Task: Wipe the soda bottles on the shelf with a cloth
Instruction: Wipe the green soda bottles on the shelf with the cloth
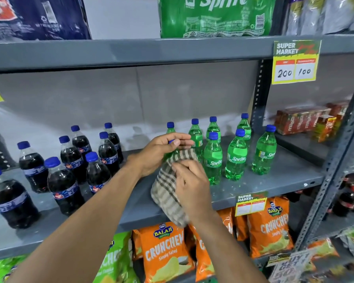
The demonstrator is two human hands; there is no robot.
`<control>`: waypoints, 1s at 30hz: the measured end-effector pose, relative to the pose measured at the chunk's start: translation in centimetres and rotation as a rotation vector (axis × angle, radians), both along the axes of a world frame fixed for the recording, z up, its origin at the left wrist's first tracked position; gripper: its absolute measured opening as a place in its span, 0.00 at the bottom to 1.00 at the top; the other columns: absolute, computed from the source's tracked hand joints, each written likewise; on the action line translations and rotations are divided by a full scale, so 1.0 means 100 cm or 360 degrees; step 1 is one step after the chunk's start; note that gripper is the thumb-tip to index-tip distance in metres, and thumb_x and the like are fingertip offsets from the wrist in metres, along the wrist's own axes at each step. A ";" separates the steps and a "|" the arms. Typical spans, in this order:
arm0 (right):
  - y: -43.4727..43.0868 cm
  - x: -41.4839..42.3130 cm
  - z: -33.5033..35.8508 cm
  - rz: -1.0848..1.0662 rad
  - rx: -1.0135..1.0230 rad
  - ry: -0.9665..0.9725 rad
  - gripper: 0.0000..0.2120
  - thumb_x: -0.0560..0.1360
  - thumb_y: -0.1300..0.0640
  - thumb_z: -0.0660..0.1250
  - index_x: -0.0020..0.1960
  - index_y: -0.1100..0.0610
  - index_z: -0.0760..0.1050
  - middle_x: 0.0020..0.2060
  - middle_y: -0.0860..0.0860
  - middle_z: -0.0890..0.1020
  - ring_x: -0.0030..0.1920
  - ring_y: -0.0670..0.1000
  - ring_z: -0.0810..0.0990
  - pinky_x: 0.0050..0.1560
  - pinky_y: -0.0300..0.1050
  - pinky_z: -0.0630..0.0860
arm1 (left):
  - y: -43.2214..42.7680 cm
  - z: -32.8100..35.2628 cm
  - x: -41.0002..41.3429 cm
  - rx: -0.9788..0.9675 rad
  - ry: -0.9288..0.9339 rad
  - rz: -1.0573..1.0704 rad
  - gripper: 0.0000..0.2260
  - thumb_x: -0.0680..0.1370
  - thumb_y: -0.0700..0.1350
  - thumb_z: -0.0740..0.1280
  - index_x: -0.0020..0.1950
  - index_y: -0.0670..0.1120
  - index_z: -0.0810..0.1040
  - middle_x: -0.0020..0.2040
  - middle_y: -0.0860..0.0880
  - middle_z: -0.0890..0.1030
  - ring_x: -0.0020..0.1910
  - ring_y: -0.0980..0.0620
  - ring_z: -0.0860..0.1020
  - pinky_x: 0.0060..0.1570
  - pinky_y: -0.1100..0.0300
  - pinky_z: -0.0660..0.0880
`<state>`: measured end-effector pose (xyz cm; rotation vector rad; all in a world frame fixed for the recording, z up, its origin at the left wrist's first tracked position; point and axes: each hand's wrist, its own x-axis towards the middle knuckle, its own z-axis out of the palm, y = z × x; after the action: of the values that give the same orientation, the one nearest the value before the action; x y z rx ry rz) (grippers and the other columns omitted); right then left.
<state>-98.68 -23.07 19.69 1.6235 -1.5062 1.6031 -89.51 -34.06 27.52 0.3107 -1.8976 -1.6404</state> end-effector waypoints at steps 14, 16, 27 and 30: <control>0.010 0.005 -0.058 0.0003 0.0310 0.0229 0.12 0.70 0.72 0.74 0.52 0.63 0.84 0.45 0.51 0.81 0.48 0.51 0.78 0.47 0.41 0.79 | 0.000 -0.002 0.004 -0.0023 0.0042 -0.0041 0.14 0.84 0.36 0.57 0.68 0.40 0.75 0.66 0.41 0.80 0.67 0.47 0.78 0.69 0.55 0.72; 0.008 0.007 -0.047 -0.0009 0.0228 0.0196 0.11 0.73 0.70 0.71 0.53 0.62 0.84 0.46 0.52 0.81 0.49 0.52 0.78 0.50 0.41 0.78 | 0.000 -0.002 0.005 -0.0014 0.0035 -0.0044 0.15 0.84 0.36 0.57 0.69 0.37 0.73 0.67 0.40 0.79 0.67 0.47 0.79 0.67 0.57 0.73; -0.006 0.008 0.001 -0.0082 -0.0064 0.0020 0.12 0.73 0.73 0.71 0.53 0.64 0.84 0.47 0.55 0.84 0.49 0.57 0.81 0.52 0.49 0.79 | -0.003 -0.001 0.004 0.0105 0.0058 -0.0098 0.15 0.84 0.36 0.57 0.68 0.38 0.75 0.66 0.41 0.80 0.66 0.47 0.79 0.65 0.56 0.75; 0.003 0.007 -0.033 -0.0065 0.0020 0.0014 0.13 0.71 0.74 0.73 0.52 0.63 0.85 0.46 0.54 0.83 0.47 0.56 0.81 0.48 0.48 0.80 | -0.004 -0.002 0.004 0.0036 0.0044 -0.0049 0.15 0.84 0.35 0.56 0.69 0.38 0.74 0.68 0.40 0.79 0.69 0.46 0.77 0.71 0.52 0.70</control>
<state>-97.95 -22.80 16.44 1.5944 -1.5382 1.5659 -89.13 -34.43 27.28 0.2681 -1.8734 -1.6793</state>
